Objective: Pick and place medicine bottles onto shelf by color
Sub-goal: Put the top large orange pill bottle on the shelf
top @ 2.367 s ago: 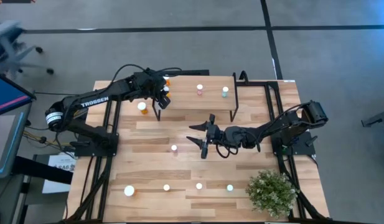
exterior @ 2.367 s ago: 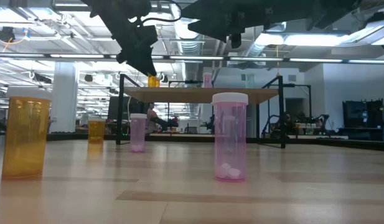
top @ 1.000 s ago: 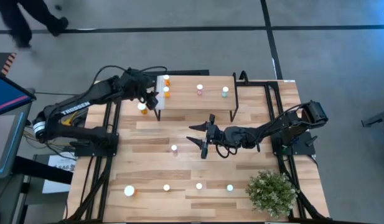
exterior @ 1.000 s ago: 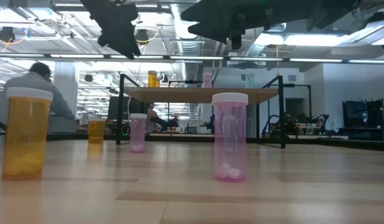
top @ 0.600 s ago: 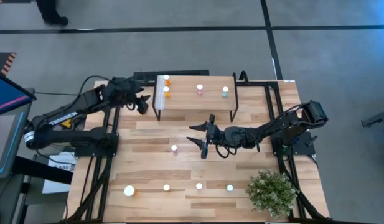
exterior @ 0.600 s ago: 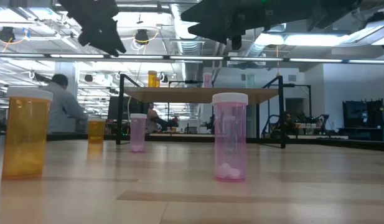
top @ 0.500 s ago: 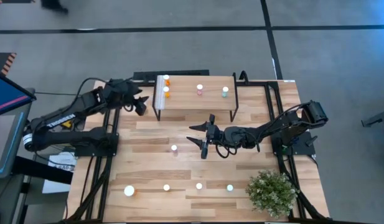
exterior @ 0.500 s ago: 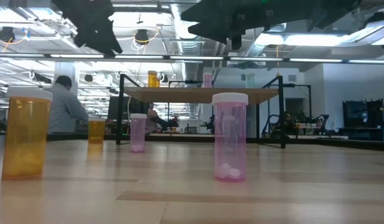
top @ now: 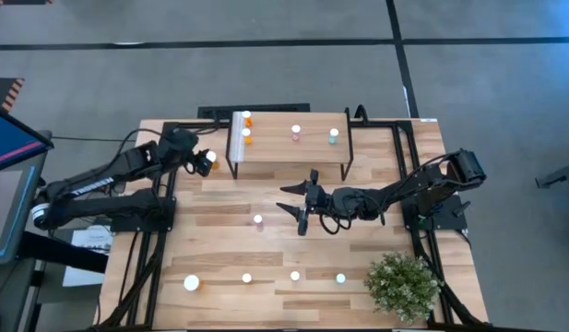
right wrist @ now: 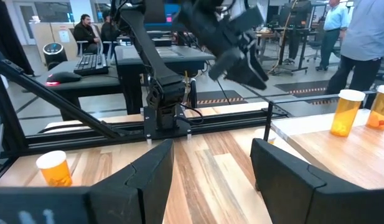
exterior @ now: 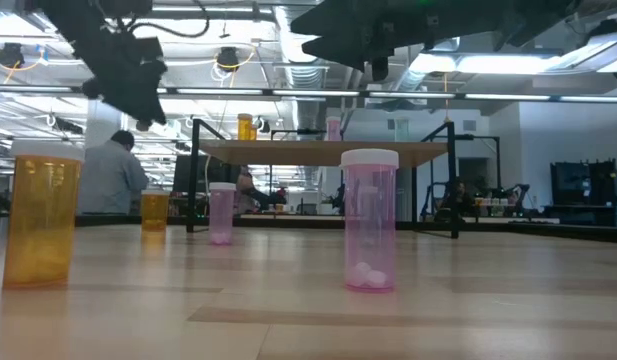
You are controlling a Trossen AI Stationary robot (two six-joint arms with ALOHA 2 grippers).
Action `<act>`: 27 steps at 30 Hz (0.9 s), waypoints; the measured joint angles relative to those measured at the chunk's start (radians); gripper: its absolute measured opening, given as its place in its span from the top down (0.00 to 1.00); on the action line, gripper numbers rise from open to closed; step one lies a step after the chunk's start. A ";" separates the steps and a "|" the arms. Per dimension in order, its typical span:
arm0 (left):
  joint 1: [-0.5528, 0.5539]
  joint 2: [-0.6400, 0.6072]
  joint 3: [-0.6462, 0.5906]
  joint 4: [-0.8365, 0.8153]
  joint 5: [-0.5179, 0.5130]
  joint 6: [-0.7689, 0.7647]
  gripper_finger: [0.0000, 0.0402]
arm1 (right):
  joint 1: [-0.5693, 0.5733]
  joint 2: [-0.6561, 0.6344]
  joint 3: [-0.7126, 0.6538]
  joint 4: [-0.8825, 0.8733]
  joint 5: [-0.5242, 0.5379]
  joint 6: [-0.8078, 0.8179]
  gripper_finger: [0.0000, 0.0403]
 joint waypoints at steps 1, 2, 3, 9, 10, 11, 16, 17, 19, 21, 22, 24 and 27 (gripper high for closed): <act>0.000 0.000 -0.015 0.000 -0.011 -0.007 0.48 | 0.000 0.000 0.000 0.000 0.000 0.000 0.42; 0.000 0.001 -0.029 -0.001 -0.021 -0.015 0.48 | 0.000 0.000 0.000 0.000 0.000 0.000 0.42; 0.000 0.003 -0.041 -0.001 -0.030 -0.024 0.47 | 0.000 0.000 0.000 0.000 0.000 0.000 0.42; 0.000 0.003 -0.099 0.001 -0.049 -0.052 0.38 | 0.000 0.000 0.000 0.000 0.000 0.000 0.42; 0.000 0.003 -0.101 0.007 -0.046 -0.054 0.36 | 0.000 0.000 0.000 0.000 0.000 0.000 0.42; 0.000 0.003 -0.101 0.013 -0.042 -0.063 0.34 | 0.000 0.000 0.000 0.000 0.000 0.000 0.42; 0.006 0.028 -0.107 -0.001 -0.051 -0.164 0.27 | 0.000 0.000 0.000 0.000 0.000 0.000 0.42; 0.012 0.037 -0.107 0.001 -0.053 -0.172 0.26 | 0.000 0.000 0.000 0.000 0.000 0.000 0.42; 0.026 0.068 -0.107 0.004 -0.043 -0.182 0.25 | 0.000 0.000 0.000 0.000 0.000 0.000 0.42; 0.038 0.105 -0.107 0.010 -0.038 -0.183 0.25 | 0.000 0.000 0.000 0.000 0.000 0.000 0.42; 0.044 0.123 -0.107 0.014 -0.037 -0.183 0.25 | 0.000 0.000 0.000 0.000 0.000 0.000 0.42; 0.056 0.161 -0.107 0.022 -0.035 -0.182 0.25 | 0.000 0.000 0.000 0.000 0.000 0.000 0.42; 0.068 0.212 -0.107 0.054 0.030 -0.145 0.25 | 0.000 0.000 0.000 0.000 0.000 0.000 0.42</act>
